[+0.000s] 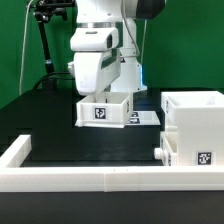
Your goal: Assemble drawer
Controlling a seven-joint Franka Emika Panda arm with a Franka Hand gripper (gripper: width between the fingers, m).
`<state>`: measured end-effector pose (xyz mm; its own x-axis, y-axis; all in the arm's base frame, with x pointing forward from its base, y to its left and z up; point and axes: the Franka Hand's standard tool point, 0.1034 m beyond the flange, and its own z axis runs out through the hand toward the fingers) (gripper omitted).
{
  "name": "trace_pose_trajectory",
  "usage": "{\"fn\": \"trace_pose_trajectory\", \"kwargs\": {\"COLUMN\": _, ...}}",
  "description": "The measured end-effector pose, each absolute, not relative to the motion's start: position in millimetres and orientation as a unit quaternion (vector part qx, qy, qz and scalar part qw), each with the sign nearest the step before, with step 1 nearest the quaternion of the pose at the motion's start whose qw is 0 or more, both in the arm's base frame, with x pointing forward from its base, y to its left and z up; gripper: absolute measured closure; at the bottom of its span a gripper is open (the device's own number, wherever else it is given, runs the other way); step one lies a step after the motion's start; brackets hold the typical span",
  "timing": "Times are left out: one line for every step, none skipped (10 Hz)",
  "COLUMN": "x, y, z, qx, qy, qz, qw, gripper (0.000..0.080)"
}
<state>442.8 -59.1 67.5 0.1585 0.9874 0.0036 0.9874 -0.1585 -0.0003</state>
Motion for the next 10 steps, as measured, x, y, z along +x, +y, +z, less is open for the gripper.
{"fn": "trace_pose_trajectory", "kwargs": {"x": 445, "y": -62, "z": 66.7, "qx": -0.728, "qy": -0.686, "qz": -0.002, "qw": 0.0, "gripper": 0.0755}}
{"fn": "trace_pose_trajectory", "kwargs": {"x": 453, "y": -62, "z": 67.6, "qx": -0.701, "qy": -0.713, "qz": -0.002, "qw": -0.004, "gripper": 0.0755}}
{"fn": "trace_pose_trajectory", "kwargs": {"x": 463, "y": -60, "z": 67.9, "qx": -0.695, "qy": -0.719, "qz": -0.002, "qw": -0.006, "gripper": 0.0755}}
{"fn": "trace_pose_trajectory", "kwargs": {"x": 474, "y": -57, "z": 68.1, "qx": -0.692, "qy": -0.722, "qz": -0.005, "qw": -0.009, "gripper": 0.0755}}
{"fn": "trace_pose_trajectory", "kwargs": {"x": 485, "y": -57, "z": 67.8, "qx": -0.691, "qy": -0.723, "qz": -0.008, "qw": -0.011, "gripper": 0.0755}}
{"fn": "trace_pose_trajectory", "kwargs": {"x": 492, "y": -58, "z": 68.1, "qx": -0.692, "qy": -0.722, "qz": -0.008, "qw": -0.011, "gripper": 0.0755}}
{"fn": "trace_pose_trajectory", "kwargs": {"x": 497, "y": -57, "z": 68.5, "qx": -0.692, "qy": -0.721, "qz": -0.009, "qw": -0.012, "gripper": 0.0755}}
{"fn": "trace_pose_trajectory", "kwargs": {"x": 497, "y": -58, "z": 67.8, "qx": -0.693, "qy": -0.721, "qz": -0.009, "qw": -0.012, "gripper": 0.0755}}
{"fn": "trace_pose_trajectory", "kwargs": {"x": 496, "y": -58, "z": 67.4, "qx": -0.693, "qy": -0.721, "qz": -0.008, "qw": -0.012, "gripper": 0.0755}}
{"fn": "trace_pose_trajectory", "kwargs": {"x": 496, "y": -58, "z": 67.2, "qx": -0.693, "qy": -0.72, "qz": -0.008, "qw": -0.012, "gripper": 0.0755}}
